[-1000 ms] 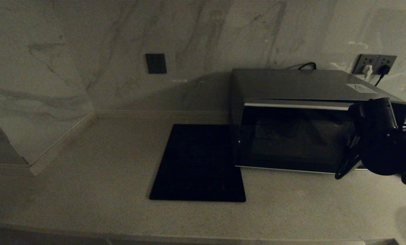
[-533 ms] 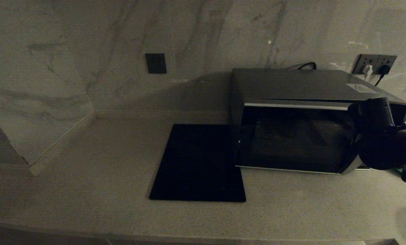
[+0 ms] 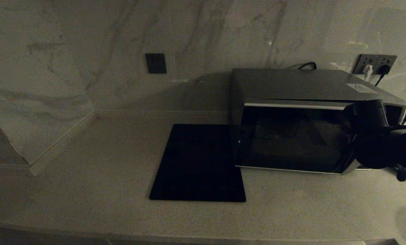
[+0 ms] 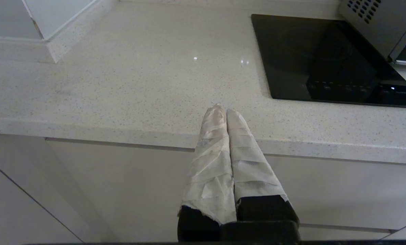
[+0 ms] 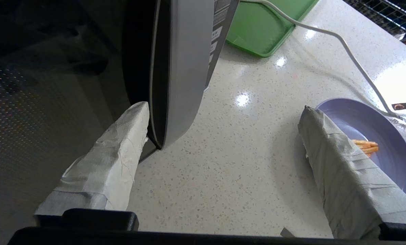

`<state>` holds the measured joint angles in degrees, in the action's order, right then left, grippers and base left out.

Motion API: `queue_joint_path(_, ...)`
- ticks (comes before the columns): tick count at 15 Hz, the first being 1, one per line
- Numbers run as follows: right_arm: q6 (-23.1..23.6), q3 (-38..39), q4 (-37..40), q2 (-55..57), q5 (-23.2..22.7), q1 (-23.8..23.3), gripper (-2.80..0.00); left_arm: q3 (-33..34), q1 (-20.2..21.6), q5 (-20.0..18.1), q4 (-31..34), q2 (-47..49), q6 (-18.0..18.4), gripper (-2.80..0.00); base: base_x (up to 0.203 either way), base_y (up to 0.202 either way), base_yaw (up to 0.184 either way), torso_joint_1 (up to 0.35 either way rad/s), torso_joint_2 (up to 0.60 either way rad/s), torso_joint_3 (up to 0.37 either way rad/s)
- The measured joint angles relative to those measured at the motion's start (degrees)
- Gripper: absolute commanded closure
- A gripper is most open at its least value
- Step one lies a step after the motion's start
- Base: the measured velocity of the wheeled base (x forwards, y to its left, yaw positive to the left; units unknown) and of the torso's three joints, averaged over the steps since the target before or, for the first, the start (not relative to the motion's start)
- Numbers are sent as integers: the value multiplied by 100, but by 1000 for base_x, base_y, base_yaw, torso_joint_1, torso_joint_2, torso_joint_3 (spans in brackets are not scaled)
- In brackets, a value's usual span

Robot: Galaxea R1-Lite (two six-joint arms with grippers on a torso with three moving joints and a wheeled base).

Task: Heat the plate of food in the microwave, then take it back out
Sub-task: Open the microwave oven

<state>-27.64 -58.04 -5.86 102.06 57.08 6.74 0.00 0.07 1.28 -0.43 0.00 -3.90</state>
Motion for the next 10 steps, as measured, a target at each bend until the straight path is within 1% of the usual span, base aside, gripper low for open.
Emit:
queue_joint_path(4, 2, 2, -37, 94, -2, -149, -280, 0, 9, 2, 2, 0, -1, 0, 0, 0, 0, 0, 0, 0)
queue_joint_path(7, 56, 10, -263, 202, -14, -239, -280, 0, -2, 4, -1, 0, -1, 0, 0, 0, 0, 0, 0, 0)
queue_joint_path(10, 60, -63, -273, 306, -18, -269, -280, 0, 9, 4, 0, 0, -1, 0, 0, 0, 0, 0, 0, 0)
